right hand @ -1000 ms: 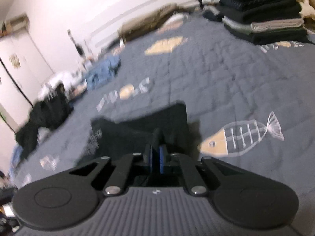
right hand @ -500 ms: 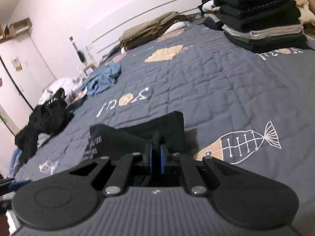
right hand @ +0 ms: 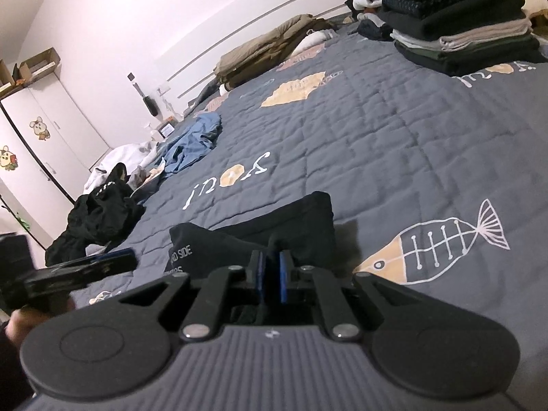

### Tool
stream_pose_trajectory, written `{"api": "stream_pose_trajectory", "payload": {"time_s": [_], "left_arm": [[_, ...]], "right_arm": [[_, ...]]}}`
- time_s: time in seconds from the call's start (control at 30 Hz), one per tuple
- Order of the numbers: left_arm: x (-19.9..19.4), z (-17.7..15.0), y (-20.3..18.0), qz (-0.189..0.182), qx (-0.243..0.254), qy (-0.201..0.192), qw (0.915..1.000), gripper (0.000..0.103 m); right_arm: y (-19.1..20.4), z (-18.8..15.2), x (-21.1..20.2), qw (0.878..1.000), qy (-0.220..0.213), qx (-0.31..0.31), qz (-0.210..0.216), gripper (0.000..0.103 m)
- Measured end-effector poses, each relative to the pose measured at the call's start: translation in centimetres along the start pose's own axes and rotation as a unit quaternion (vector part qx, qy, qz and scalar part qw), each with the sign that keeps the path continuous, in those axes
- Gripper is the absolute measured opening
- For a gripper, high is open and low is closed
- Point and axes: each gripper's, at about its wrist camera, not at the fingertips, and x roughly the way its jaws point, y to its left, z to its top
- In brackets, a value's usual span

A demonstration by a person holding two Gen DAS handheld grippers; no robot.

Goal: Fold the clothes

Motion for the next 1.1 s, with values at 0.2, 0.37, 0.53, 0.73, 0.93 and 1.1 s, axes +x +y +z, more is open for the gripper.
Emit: {"api": "stream_pose_trajectory", "payload": {"time_s": [0.2, 0.37, 0.53, 0.73, 0.93, 1.1], "left_arm": [[2.8, 0.5, 2.9, -0.003, -0.082, 0.020, 0.9964, 0.040], [5.1, 0.5, 5.0, -0.026, -0.153, 0.045, 0.9868, 0.051], [6.4, 0.0, 5.6, -0.042, -0.168, 0.051, 0.9836, 0.046], [5.7, 0.1, 4.6, -0.051, -0.129, 0.022, 0.9901, 0.015], [4.6, 1.4, 4.0, -0.042, -0.111, -0.029, 0.9925, 0.009], [6.6, 1.6, 3.7, 0.000, -0.112, 0.003, 0.9937, 0.018]], "right_arm": [[0.0, 0.1, 0.4, 1.000, 0.005, 0.007, 0.007, 0.009], [-0.2, 0.3, 0.4, 1.000, 0.005, 0.016, 0.014, 0.009], [-0.5, 0.4, 0.6, 0.999, 0.009, 0.027, 0.019, 0.009], [-0.9, 0.4, 0.7, 0.999, 0.005, 0.044, 0.014, 0.004], [-0.9, 0.5, 0.3, 0.999, -0.013, 0.043, 0.000, 0.002], [-1.4, 0.6, 0.2, 0.999, -0.022, 0.039, -0.030, 0.002]]}}
